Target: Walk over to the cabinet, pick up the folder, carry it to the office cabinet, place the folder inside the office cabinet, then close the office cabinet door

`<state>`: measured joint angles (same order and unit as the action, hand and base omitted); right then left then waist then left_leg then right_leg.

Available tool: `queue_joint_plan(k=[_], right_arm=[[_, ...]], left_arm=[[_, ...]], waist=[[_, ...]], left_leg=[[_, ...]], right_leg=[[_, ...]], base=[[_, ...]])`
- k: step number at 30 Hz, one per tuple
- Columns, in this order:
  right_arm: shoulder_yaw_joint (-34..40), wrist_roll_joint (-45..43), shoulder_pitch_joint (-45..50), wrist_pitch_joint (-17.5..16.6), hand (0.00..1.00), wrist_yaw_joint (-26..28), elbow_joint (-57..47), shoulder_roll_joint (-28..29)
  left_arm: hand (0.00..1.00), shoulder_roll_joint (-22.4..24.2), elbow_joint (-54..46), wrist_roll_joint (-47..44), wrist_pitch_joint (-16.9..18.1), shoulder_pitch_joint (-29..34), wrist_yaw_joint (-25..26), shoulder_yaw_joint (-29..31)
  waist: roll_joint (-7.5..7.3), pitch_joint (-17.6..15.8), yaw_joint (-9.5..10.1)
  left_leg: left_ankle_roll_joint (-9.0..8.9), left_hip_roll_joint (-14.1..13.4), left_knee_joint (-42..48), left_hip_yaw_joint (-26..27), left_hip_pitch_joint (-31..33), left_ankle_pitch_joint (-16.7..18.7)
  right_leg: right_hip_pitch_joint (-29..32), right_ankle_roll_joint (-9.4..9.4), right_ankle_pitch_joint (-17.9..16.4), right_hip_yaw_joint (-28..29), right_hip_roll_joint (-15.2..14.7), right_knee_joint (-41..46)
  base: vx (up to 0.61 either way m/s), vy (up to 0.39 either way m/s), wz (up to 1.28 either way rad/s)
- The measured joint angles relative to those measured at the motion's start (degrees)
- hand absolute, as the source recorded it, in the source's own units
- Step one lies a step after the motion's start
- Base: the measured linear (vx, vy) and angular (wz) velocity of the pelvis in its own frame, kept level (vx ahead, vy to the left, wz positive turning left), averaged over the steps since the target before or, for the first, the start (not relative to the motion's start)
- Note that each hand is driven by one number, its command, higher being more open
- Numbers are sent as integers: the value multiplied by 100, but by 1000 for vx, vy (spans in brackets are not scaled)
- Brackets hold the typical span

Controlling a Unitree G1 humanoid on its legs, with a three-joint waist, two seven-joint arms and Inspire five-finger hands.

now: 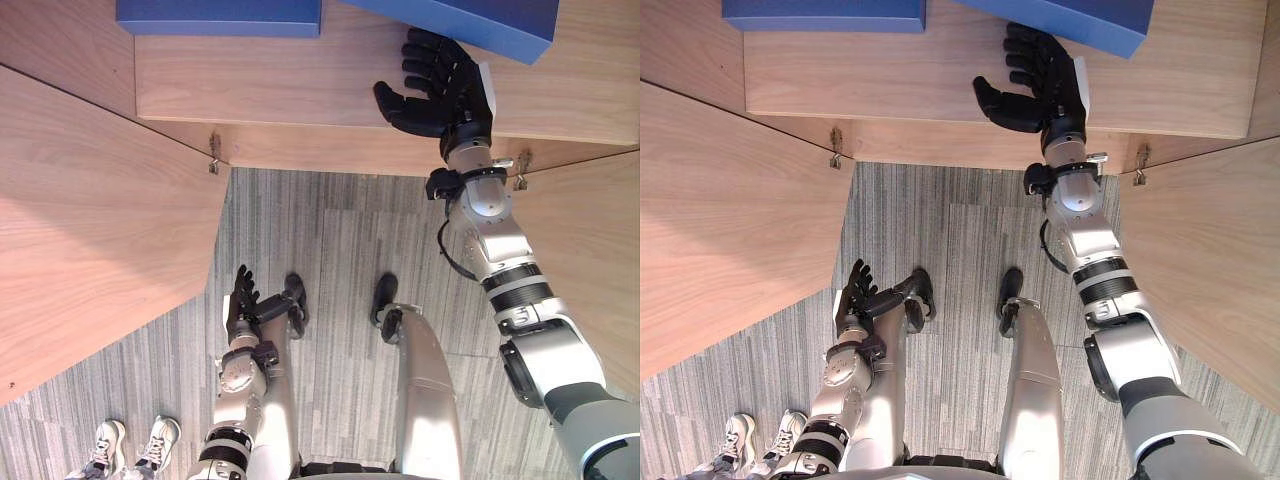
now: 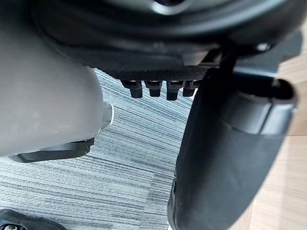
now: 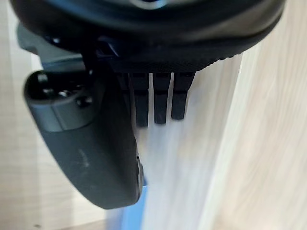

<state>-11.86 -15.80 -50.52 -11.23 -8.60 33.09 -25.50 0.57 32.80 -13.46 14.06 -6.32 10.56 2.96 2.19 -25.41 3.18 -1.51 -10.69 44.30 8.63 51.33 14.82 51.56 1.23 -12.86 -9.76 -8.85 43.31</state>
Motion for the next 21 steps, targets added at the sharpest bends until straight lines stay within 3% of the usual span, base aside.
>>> queue_joint_plan(k=[8, 12, 21], right_arm=[[4, -91, 22, 127, 0, -28, 52, -78], [32, 50, -378, 314, 0, -501, 291, 24], [143, 1509, -1285, 811, 0, -1297, 941, 62]], left_arm=[[100, -29, 41, -3, 32, -4, -90, 0], [100, -27, 50, -15, 98, -5, -73, 4], [100, 55, -44, -123, 147, -37, 232, 16]], waist=[[-15, 11, 40], [-14, 11, 44], [-13, 11, 35]], left_leg=[[-1, -2, -44, 12, -15, -1], [0, -2, -47, 12, 48, -5], [31, 129, -246, -46, 241, -216]], right_leg=[[-43, 1, 1, -31, -6, -63], [21, 1, 17, -35, -5, -77], [146, 9, 105, -155, -114, -185]], base=[[-7, -27, 1], [-32, -38, -1], [-22, -33, 10]])
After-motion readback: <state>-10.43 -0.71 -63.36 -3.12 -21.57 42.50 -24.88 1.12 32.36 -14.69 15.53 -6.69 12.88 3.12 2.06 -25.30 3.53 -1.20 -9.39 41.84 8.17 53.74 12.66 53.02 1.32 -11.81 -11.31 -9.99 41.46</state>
